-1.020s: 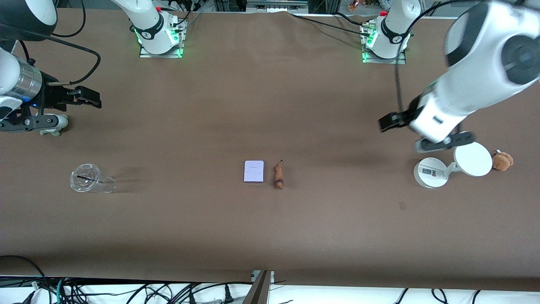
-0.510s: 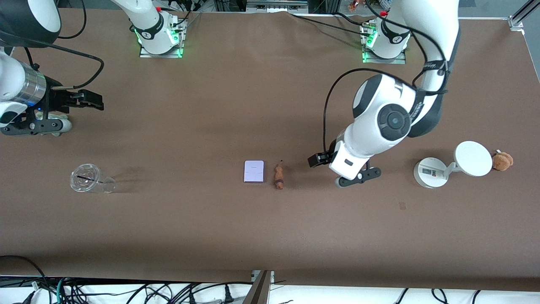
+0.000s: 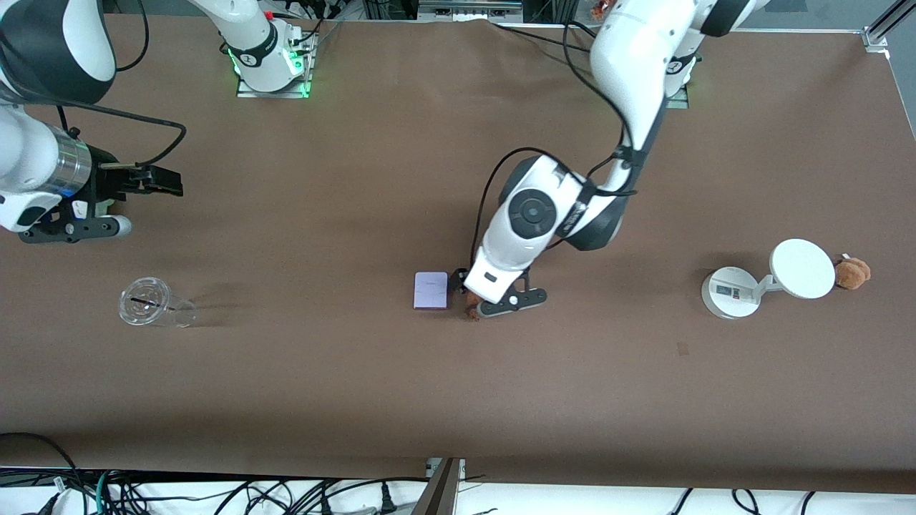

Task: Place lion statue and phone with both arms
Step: 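Reach the left gripper over to the brown lion statue, then grasp the lion statue with the left gripper while the right gripper moves out, then carry the lion toward the lamp while the right gripper reaches the phone, then lower the lion beside the lamp while the right gripper grasps the phone, then open the left gripper and withdraw while the right gripper carries the phone, then lower the phone beside the clear cup with the right gripper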

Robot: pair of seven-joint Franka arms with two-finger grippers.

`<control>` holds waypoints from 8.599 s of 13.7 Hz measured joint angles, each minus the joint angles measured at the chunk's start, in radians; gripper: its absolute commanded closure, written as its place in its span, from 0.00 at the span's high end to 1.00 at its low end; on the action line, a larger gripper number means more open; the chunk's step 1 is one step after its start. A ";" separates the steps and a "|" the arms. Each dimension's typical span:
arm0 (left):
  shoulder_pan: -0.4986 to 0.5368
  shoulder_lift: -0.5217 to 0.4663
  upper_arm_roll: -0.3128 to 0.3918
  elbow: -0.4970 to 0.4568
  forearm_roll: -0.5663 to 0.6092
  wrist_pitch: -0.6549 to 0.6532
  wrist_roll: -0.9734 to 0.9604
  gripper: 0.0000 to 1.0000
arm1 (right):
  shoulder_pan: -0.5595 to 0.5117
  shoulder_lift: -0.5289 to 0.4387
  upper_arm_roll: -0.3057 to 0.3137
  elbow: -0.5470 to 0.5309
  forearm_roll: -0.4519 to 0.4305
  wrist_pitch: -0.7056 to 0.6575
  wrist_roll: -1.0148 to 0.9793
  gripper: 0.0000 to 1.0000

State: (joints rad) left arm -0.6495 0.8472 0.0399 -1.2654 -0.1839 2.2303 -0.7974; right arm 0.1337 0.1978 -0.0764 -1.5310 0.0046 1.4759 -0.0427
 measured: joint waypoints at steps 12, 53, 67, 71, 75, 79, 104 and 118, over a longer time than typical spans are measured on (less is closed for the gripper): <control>-0.082 0.088 0.076 0.058 0.066 0.026 -0.006 0.77 | 0.066 0.177 0.007 0.001 0.010 0.179 0.007 1.00; 0.465 -0.271 0.105 -0.434 0.150 0.037 0.703 0.00 | 0.403 0.410 0.016 0.002 0.131 0.559 0.486 1.00; 0.500 -0.263 0.081 -0.508 0.095 0.107 0.790 0.00 | 0.564 0.630 0.016 0.002 0.131 1.070 0.728 1.00; 0.500 -0.246 0.073 -0.509 0.085 0.125 0.790 0.00 | 0.569 0.655 0.016 0.003 0.130 1.116 0.728 1.00; 0.500 -0.237 0.070 -0.510 0.085 0.128 0.790 1.00 | 0.570 0.656 0.015 0.003 0.115 1.117 0.728 1.00; 0.500 -0.222 0.051 -0.510 0.082 0.127 0.790 1.00 | 0.572 0.658 0.015 0.003 0.084 1.117 0.728 0.63; 0.506 -0.828 0.056 -0.317 0.214 -0.491 0.794 1.00 | 0.056 0.561 -0.040 0.140 0.079 0.522 -0.012 0.41; 0.497 -0.797 -0.051 -0.193 0.216 -0.698 0.607 1.00 | 0.047 0.582 -0.083 0.015 0.079 0.680 0.001 0.52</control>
State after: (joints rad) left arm -0.1520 0.0500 -0.0114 -1.4580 0.0324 1.5319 -0.1908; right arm 0.1809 0.7797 -0.1598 -1.5163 0.0840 2.1563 -0.0417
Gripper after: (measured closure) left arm 0.000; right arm 0.167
